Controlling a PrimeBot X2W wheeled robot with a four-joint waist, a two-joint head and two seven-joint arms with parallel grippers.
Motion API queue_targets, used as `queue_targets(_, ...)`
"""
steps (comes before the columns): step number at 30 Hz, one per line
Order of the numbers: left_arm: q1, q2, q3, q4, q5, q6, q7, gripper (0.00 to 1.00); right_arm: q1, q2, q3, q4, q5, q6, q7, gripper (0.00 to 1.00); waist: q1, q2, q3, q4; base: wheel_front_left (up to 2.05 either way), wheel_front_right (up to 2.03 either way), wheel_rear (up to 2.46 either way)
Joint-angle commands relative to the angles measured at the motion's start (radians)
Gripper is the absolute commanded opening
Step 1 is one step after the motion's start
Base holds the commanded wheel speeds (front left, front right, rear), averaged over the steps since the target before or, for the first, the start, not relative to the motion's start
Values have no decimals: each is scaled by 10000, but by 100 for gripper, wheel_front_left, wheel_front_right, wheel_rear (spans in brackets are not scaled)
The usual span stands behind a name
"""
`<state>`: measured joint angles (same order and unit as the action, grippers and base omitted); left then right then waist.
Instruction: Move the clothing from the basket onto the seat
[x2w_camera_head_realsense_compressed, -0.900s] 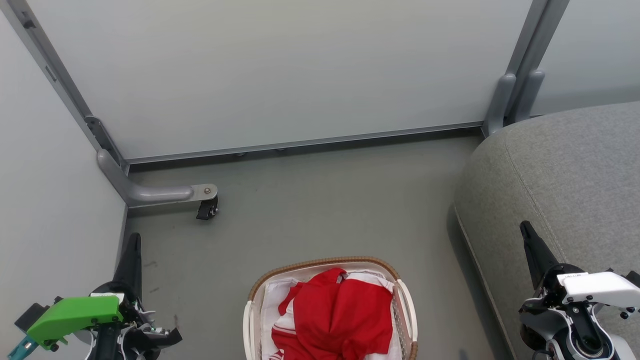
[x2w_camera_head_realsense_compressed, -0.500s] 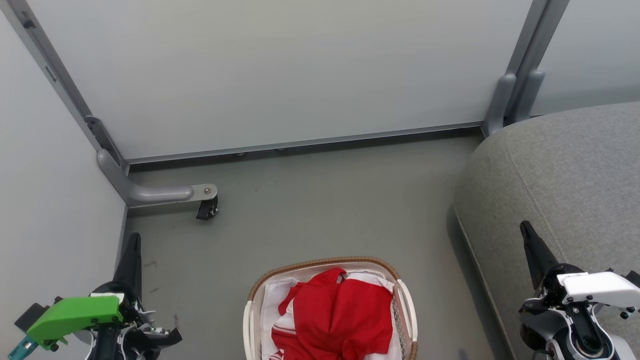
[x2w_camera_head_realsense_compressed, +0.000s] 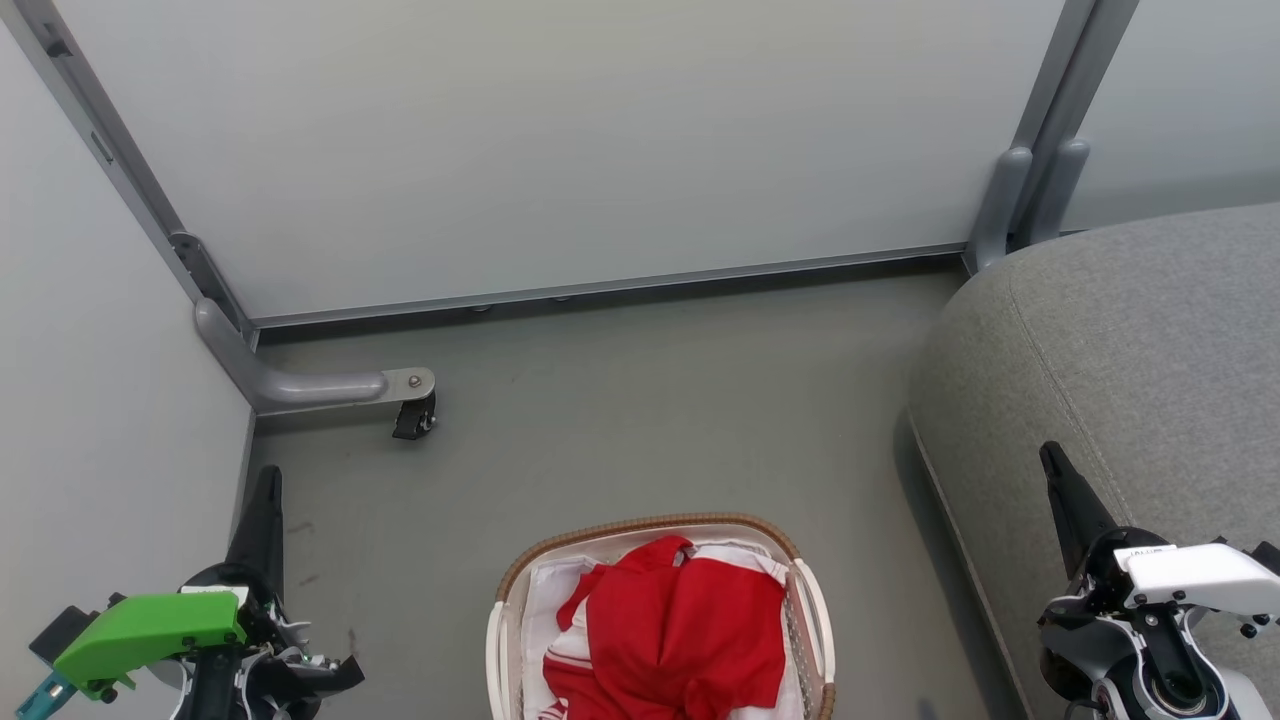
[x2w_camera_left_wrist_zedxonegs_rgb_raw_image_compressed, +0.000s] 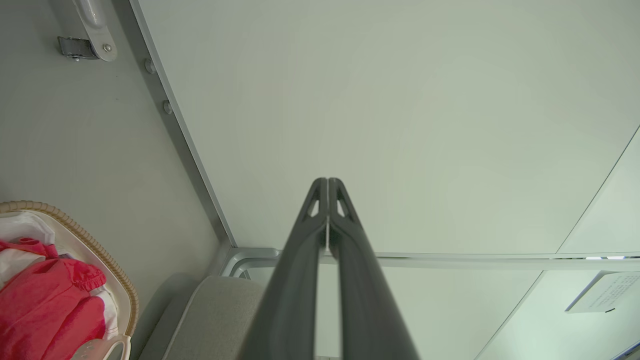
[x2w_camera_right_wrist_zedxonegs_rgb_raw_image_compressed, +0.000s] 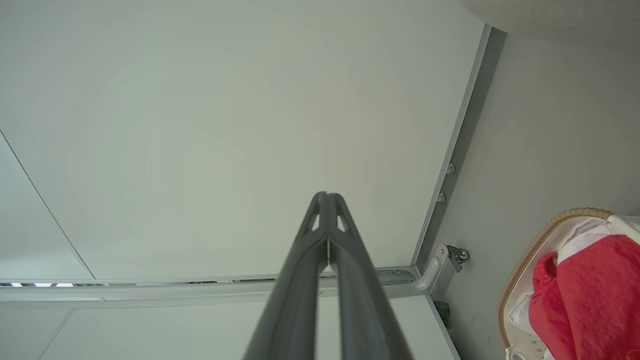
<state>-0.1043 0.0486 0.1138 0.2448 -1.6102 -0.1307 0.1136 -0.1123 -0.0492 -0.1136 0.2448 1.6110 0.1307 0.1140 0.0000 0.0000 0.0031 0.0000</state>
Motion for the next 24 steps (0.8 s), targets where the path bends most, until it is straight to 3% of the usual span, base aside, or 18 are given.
queue_targets(1,-145,79,0,-13,-28,-34,3,0,160,-61,-5,-27,-3,1,-1,0,0,0,0,0,0,0,0)
queue_targets(24,-145,79,0,-13,-28,-34,3,0,160,-61,-5,-27,-3,1,-1,0,0,0,0,0,0,0,0)
